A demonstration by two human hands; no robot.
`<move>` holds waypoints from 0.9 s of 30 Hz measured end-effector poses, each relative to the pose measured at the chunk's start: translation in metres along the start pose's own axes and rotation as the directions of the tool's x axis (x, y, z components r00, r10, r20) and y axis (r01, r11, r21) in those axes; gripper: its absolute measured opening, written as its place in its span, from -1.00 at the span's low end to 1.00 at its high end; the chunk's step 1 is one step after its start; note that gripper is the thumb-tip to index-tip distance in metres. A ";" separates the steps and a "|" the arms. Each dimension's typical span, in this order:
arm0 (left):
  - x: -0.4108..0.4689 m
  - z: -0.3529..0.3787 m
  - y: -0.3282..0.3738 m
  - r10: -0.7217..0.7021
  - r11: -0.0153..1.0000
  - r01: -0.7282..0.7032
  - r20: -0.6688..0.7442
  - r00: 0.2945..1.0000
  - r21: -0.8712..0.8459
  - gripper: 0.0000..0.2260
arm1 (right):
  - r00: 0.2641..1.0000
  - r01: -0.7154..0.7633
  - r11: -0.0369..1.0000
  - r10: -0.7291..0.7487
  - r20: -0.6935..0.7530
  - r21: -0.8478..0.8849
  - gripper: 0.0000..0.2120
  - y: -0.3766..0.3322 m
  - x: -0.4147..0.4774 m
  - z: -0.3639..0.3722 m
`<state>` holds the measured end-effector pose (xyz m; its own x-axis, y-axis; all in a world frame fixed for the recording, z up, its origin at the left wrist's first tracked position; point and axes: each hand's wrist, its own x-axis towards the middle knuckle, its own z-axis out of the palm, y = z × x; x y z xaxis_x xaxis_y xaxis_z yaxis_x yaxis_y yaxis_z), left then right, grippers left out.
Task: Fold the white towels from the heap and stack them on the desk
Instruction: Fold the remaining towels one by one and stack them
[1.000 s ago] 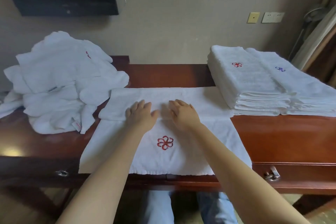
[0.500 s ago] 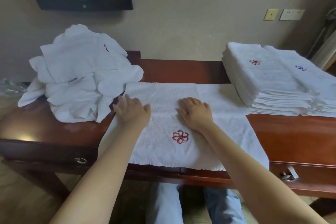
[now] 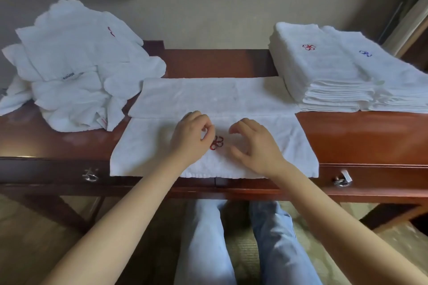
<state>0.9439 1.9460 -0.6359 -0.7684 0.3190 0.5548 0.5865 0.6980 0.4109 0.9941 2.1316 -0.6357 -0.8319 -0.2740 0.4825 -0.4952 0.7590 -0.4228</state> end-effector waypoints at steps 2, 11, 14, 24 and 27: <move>-0.014 0.002 0.006 0.033 0.999 -0.032 0.065 0.997 -0.026 -0.91 | 0.999 0.030 0.998 -0.028 0.042 -0.056 -0.56 -0.001 -0.025 0.000; -0.027 0.011 0.008 -0.038 0.993 0.020 0.149 0.988 0.119 -0.84 | 0.997 0.069 0.887 -0.082 -0.009 -0.457 -0.38 0.025 -0.074 -0.004; -0.025 0.009 0.014 -0.114 0.990 0.097 0.173 0.978 0.102 -0.77 | 0.986 0.081 0.926 -0.128 -0.104 -0.369 -0.49 0.024 -0.075 -0.014; -0.022 -0.002 0.047 0.144 0.974 -0.185 0.266 0.953 0.133 -0.65 | 0.937 -0.129 0.987 0.091 -0.338 -0.091 -0.95 0.012 -0.028 -0.055; -0.005 -0.016 0.036 0.084 0.978 -0.108 0.136 0.987 0.180 -0.79 | 0.923 -0.189 0.979 0.149 -0.355 -0.078 -0.93 0.017 -0.002 -0.061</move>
<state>0.9732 1.9596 -0.6121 -0.7444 0.4607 0.4833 0.6100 0.7635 0.2119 1.0021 2.1808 -0.5971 -0.7530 0.0700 0.6543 -0.3083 0.8409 -0.4448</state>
